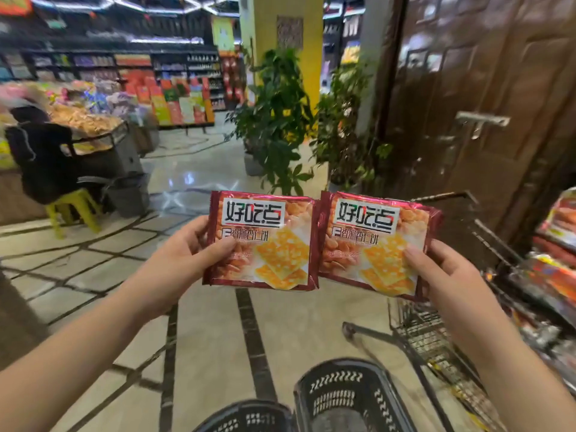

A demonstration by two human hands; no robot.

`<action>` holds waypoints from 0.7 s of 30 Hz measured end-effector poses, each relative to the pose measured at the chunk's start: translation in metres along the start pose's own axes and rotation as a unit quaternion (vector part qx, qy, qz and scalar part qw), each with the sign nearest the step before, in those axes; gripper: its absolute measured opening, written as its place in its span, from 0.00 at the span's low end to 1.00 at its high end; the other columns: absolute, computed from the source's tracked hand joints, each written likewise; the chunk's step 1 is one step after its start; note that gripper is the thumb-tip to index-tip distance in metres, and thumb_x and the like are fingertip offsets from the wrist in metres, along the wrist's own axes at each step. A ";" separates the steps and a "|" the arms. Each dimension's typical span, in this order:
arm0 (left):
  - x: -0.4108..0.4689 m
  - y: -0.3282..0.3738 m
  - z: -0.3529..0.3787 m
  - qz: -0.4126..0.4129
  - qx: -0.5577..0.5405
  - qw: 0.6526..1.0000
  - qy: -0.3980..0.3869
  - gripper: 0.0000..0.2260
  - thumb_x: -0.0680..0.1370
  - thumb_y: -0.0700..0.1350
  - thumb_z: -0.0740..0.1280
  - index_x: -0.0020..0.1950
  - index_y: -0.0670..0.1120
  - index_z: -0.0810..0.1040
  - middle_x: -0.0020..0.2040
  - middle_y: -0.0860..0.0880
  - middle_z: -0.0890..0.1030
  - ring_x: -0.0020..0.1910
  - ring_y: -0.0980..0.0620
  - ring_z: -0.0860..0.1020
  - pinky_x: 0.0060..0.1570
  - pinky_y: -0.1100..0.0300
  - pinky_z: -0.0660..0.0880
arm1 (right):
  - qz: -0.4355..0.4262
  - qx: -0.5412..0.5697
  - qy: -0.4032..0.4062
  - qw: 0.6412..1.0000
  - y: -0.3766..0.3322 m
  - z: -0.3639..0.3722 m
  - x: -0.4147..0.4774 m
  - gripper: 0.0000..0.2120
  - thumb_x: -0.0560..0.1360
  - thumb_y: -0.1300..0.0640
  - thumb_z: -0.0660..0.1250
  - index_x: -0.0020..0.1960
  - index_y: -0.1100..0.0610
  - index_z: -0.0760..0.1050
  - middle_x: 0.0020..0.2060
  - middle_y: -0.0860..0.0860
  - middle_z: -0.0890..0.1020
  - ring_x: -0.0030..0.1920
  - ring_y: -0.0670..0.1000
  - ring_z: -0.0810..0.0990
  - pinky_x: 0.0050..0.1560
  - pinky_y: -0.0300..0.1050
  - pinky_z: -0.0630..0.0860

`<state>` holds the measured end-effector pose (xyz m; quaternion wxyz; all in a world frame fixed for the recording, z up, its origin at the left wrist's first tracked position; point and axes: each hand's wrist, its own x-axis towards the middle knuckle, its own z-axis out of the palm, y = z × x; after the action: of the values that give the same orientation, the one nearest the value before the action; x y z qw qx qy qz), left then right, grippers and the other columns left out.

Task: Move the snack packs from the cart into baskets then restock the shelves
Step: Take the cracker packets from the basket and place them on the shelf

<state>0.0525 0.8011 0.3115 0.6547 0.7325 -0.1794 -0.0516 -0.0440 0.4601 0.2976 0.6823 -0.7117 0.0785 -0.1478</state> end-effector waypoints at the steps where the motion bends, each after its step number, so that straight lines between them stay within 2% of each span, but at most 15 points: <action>1: 0.000 0.005 0.005 0.008 -0.008 1.000 -0.011 0.20 0.75 0.46 0.69 0.67 0.49 0.76 0.59 0.47 0.86 0.59 0.45 0.84 0.57 0.52 0.82 | -0.005 -0.006 0.013 1.000 -0.010 -0.006 -0.010 0.13 0.78 0.51 0.68 0.61 0.50 0.79 0.52 0.48 0.87 0.53 0.51 0.87 0.56 0.52 0.79; 4: -0.001 0.021 0.025 0.027 -0.044 0.997 -0.057 0.20 0.74 0.49 0.72 0.66 0.50 0.77 0.58 0.48 0.86 0.57 0.46 0.85 0.52 0.56 0.84 | -0.019 -0.022 0.066 0.997 -0.040 -0.025 -0.050 0.13 0.74 0.49 0.69 0.58 0.47 0.79 0.51 0.47 0.88 0.51 0.50 0.87 0.55 0.51 0.79; 7: -0.004 0.032 0.049 0.039 -0.061 0.990 -0.123 0.35 0.63 0.62 0.81 0.65 0.51 0.77 0.58 0.48 0.86 0.57 0.46 0.85 0.50 0.57 0.84 | -0.028 -0.042 0.130 0.990 -0.061 -0.044 -0.102 0.12 0.73 0.49 0.69 0.57 0.46 0.78 0.51 0.47 0.87 0.51 0.49 0.87 0.55 0.51 0.81; 9: -0.008 0.038 0.069 0.036 -0.084 0.983 -0.160 0.38 0.59 0.63 0.82 0.65 0.51 0.78 0.58 0.48 0.86 0.57 0.46 0.85 0.50 0.56 0.84 | -0.025 -0.057 0.177 0.982 -0.068 -0.057 -0.140 0.13 0.72 0.48 0.69 0.56 0.47 0.78 0.50 0.47 0.88 0.52 0.49 0.87 0.56 0.51 0.83; 12: -0.020 0.042 0.103 0.036 -0.112 0.967 -0.227 0.31 0.67 0.59 0.79 0.66 0.51 0.77 0.59 0.47 0.86 0.59 0.45 0.84 0.55 0.52 0.83 | -0.005 -0.074 0.250 0.965 -0.071 -0.074 -0.202 0.18 0.72 0.45 0.70 0.60 0.48 0.78 0.52 0.47 0.87 0.54 0.51 0.86 0.62 0.56 0.79; 14: -0.036 0.047 0.132 0.037 -0.121 0.955 -0.268 0.25 0.72 0.54 0.74 0.68 0.51 0.76 0.60 0.48 0.86 0.59 0.46 0.84 0.58 0.49 0.81 | 0.002 -0.075 0.295 0.953 -0.075 -0.086 -0.249 0.21 0.71 0.45 0.70 0.63 0.48 0.77 0.53 0.47 0.87 0.54 0.51 0.86 0.61 0.55 0.78; 16: -0.058 0.055 0.166 0.035 -0.120 0.944 -0.306 0.20 0.74 0.49 0.70 0.67 0.51 0.76 0.57 0.49 0.87 0.57 0.47 0.85 0.53 0.53 0.83 | 0.010 -0.079 0.343 0.936 -0.080 -0.098 -0.299 0.24 0.70 0.45 0.70 0.65 0.49 0.76 0.52 0.47 0.87 0.52 0.50 0.87 0.57 0.54 0.79; 18: -0.083 0.068 0.203 0.036 -0.135 0.924 -0.355 0.20 0.73 0.50 0.73 0.64 0.51 0.77 0.56 0.49 0.87 0.55 0.47 0.86 0.46 0.58 0.84 | 0.012 -0.083 0.388 0.918 -0.088 -0.111 -0.353 0.23 0.69 0.46 0.69 0.63 0.49 0.77 0.51 0.47 0.87 0.51 0.50 0.87 0.54 0.51 0.81; 19: -0.096 0.073 0.223 0.043 -0.138 0.912 -0.383 0.24 0.70 0.55 0.78 0.64 0.51 0.78 0.56 0.49 0.87 0.55 0.47 0.86 0.45 0.59 0.84 | 0.008 -0.083 0.407 0.910 -0.093 -0.119 -0.381 0.21 0.70 0.47 0.69 0.62 0.49 0.77 0.51 0.47 0.87 0.51 0.50 0.87 0.53 0.51 0.81; 21: -0.129 0.088 0.264 0.054 -0.137 0.890 -0.432 0.40 0.57 0.64 0.84 0.64 0.51 0.78 0.57 0.48 0.87 0.56 0.47 0.86 0.46 0.58 0.84 | 0.000 -0.078 0.445 0.892 -0.100 -0.136 -0.438 0.16 0.72 0.49 0.68 0.59 0.49 0.78 0.51 0.48 0.88 0.51 0.51 0.87 0.50 0.49 0.83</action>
<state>-0.1669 0.5888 0.3409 0.6082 0.5299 -0.4749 -0.3519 -0.5098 0.4742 0.3549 0.5180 -0.6229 0.3847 -0.4423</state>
